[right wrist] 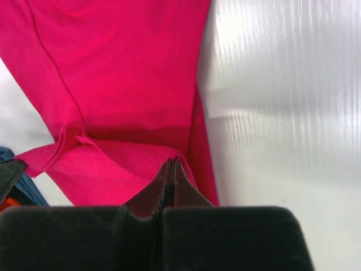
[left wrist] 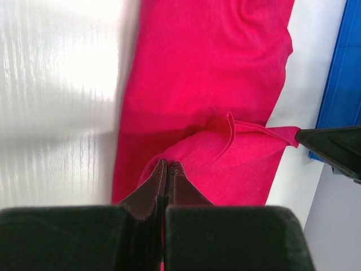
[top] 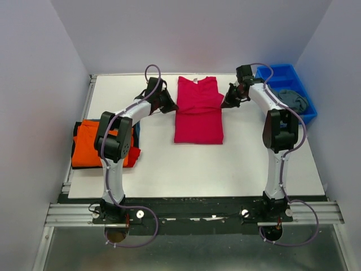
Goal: Fold and stack the t-shirts
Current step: Fold the folded rectangular tshirt in 1/3 of the way
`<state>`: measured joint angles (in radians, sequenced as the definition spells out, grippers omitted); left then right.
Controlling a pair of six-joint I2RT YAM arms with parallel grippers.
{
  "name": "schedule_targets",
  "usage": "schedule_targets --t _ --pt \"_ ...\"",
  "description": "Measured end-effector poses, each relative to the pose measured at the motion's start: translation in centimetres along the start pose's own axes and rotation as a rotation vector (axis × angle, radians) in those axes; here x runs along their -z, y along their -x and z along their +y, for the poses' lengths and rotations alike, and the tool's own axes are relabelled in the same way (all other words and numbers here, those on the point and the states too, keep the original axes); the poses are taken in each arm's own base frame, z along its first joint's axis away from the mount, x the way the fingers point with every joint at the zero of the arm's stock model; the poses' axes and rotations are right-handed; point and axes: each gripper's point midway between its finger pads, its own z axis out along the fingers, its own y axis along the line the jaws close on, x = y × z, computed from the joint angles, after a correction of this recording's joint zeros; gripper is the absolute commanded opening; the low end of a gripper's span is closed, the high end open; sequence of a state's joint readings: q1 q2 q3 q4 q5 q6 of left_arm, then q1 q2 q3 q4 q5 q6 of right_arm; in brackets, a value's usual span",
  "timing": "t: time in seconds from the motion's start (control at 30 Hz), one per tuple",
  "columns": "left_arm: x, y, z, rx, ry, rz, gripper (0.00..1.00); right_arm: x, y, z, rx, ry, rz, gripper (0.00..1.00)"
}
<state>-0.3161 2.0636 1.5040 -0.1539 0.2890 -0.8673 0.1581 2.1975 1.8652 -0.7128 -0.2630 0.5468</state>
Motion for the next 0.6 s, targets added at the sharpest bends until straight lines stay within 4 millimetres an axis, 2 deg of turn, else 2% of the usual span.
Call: schedule_targets --t 0.03,0.07,0.1,0.13,0.17,0.27,0.33,0.4,0.43,0.47,0.6 --pt "-0.4 0.2 0.2 0.003 0.002 0.0 0.17 -0.4 0.3 0.0 -0.002 0.003 0.001 0.08" --pt "-0.7 0.4 0.2 0.004 0.001 -0.002 0.48 -0.7 0.7 0.0 -0.002 0.009 -0.001 0.34" --pt "-0.9 0.5 0.3 0.005 0.001 -0.004 0.74 -1.0 1.0 0.1 -0.001 0.016 -0.003 0.57" --pt "-1.1 0.7 0.4 0.006 0.0 -0.005 0.9 -1.3 1.4 0.1 -0.003 0.019 -0.006 0.69" --pt "-1.2 0.8 0.3 0.009 -0.003 -0.007 0.94 -1.4 1.6 0.2 -0.004 0.022 -0.009 0.7" --pt "-1.3 1.0 0.4 0.004 -0.009 -0.009 0.99 -1.3 1.8 0.1 0.008 0.025 -0.018 0.69" --pt "-1.3 1.0 0.5 -0.008 -0.015 -0.015 0.98 -0.9 0.8 -0.4 0.009 0.023 -0.016 0.64" --pt "-0.7 0.1 1.2 -0.013 -0.008 -0.009 0.92 0.1 -1.6 -1.5 0.004 0.013 0.001 0.58" --pt "-0.2 -0.8 1.8 -0.012 0.005 0.005 0.86 -0.1 -4.3 -3.1 -0.012 -0.012 0.044 0.56" --pt "0.5 -1.6 2.2 -0.013 0.014 0.013 0.79 1.6 -4.5 -2.7 -0.004 0.0 0.025 0.53" --pt "3.8 -5.4 3.2 -0.028 0.035 0.048 0.7 5.0 -9.3 -4.1 0.009 0.03 0.018 0.5"
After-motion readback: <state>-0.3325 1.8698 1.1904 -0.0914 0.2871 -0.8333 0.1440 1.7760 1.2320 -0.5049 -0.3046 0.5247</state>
